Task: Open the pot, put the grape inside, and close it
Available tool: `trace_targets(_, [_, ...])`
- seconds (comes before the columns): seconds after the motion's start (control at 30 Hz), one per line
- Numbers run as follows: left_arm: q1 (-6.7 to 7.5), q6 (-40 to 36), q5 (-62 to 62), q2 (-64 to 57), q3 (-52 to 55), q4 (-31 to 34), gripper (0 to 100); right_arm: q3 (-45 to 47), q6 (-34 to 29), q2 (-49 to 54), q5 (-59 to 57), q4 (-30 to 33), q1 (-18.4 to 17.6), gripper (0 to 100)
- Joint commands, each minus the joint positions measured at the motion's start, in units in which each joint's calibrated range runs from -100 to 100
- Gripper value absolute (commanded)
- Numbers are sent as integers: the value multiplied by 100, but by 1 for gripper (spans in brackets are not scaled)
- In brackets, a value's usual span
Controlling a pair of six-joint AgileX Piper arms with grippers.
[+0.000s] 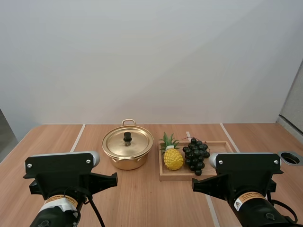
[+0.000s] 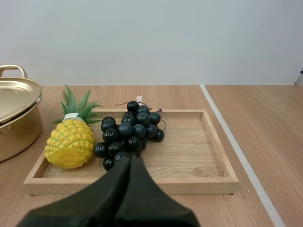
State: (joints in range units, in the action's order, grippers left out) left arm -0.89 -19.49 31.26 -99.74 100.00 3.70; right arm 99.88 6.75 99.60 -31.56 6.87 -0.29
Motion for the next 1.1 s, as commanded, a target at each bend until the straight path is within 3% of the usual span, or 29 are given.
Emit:
trace_targets(0.0, [-9,8,-129,-26,0,-49,0,12,774,40,50,-867,4,0])
trace_targets(0.53, [-9,17,-128,-26,0,-49,0,12,774,40,50,-867,4,0])
trace_targets(0.77, [-9,26,-473,-26,-104,375,0,-57,774,40,868,-868,4,0])
trace_targets(1.07, [-9,26,-473,-26,-1797,387,0,-2226,774,40,846,-868,4,0])
